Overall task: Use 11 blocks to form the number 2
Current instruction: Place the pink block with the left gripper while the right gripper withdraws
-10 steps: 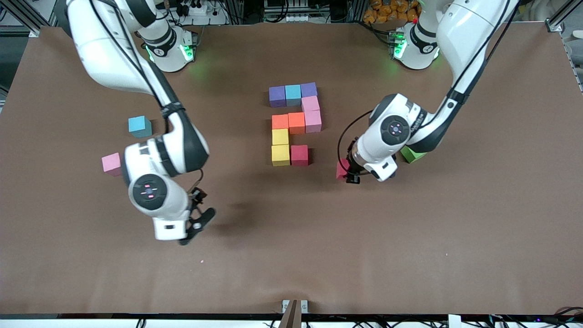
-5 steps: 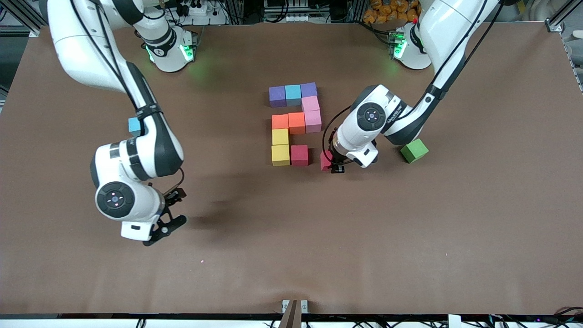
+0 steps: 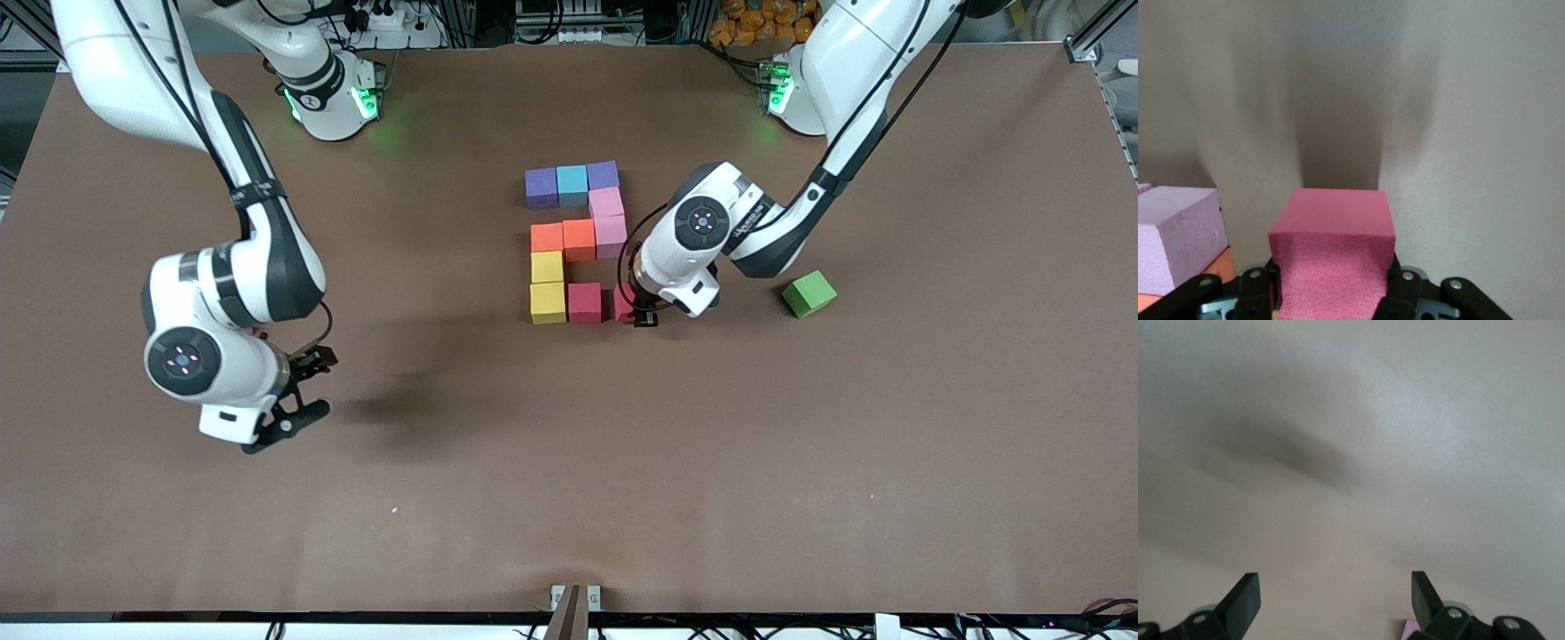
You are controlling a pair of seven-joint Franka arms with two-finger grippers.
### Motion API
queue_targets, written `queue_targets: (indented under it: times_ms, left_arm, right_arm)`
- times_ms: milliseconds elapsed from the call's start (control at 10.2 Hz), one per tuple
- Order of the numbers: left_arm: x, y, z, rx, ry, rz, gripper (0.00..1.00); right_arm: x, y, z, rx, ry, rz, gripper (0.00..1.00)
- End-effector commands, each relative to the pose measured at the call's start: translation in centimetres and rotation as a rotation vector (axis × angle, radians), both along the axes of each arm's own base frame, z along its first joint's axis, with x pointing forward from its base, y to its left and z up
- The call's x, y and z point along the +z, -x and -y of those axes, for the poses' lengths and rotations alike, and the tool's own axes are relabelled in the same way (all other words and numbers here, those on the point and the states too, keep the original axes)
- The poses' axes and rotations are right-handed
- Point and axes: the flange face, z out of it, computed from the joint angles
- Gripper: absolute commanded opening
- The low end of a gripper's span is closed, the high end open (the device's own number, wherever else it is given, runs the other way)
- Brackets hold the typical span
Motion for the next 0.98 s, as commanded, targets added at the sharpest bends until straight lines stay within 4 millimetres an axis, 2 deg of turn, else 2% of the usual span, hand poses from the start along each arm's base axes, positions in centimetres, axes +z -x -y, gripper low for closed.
queue_targets:
  times_ms: [0,196,294,588,784,882]
  left_arm:
    - [-1.0,0.2,0.2,0.031,0.015,-0.004,0.38]
    - [-1.1,0.6,0.7,0.017,0.012,0.000,0.38]
    - [-1.5,0.7,0.7,0.012,0.008,-0.002,0.38]
    - [-1.9,0.6,1.0,0.012,0.014,0.030,0.38]
    - [-1.9,0.7,1.0,0.009,0.012,0.030,0.38]
    - [-2.0,0.7,1.1,0.009,0.013,0.030,0.39]
  right_arm:
    - [-0.2,5.0,1.7,-0.036,-0.039,0.040,1.00]
    - [1.3,7.7,2.7,-0.056,-0.046,0.044,1.00]
    - [1.6,8.9,3.5,-0.065,-0.046,0.051,1.00]
    - [2.5,12.4,3.9,-0.066,-0.056,0.103,1.00]
    - [4.9,12.7,4.6,-0.092,-0.071,0.139,1.00]
    - [6.6,12.3,5.3,-0.108,-0.078,0.170,1.00]
